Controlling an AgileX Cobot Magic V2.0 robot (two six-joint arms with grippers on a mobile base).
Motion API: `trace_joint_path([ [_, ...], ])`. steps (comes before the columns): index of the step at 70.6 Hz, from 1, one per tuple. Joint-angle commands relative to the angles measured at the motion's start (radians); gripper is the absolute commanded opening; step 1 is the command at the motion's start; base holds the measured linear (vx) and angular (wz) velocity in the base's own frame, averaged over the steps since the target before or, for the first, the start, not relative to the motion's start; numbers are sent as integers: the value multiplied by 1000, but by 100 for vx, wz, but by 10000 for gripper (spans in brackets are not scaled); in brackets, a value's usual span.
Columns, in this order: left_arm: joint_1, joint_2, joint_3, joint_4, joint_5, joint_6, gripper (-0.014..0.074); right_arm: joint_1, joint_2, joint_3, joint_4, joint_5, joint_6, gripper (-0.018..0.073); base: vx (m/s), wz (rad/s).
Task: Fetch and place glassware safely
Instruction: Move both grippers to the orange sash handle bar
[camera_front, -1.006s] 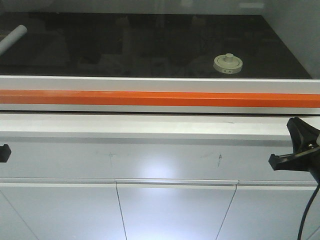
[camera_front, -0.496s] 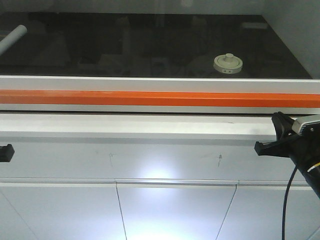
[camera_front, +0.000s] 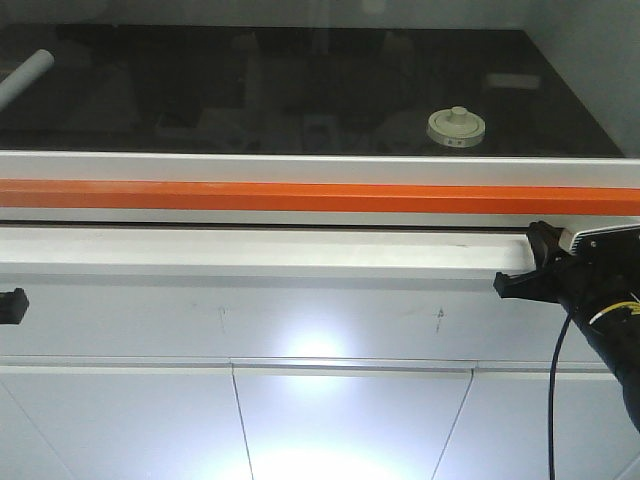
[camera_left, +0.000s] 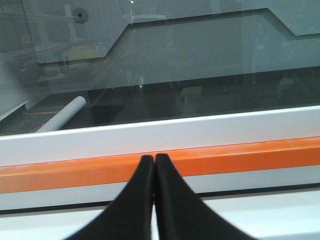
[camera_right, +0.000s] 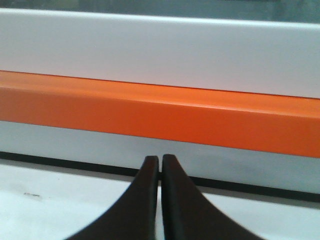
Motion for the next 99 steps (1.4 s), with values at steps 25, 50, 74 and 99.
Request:
trace_joint_path([
  [25, -7, -1, -22, -4, -75, -8, -7, -5, 45, -117, 31, -50, -10, -1, 0, 0],
  [50, -7, 46, -25, -4, -76, -7, -7, -5, 43, -123, 41, -86, -10, -1, 0, 0],
  [74, -7, 304, -35, -4, -294, -6, -7, -5, 43, -123, 40, -86, -10, -1, 0, 0],
  [99, -7, 530, -200, 79, -292, -19, -7, -5, 43, -123, 40, -86, -10, -1, 0, 0],
])
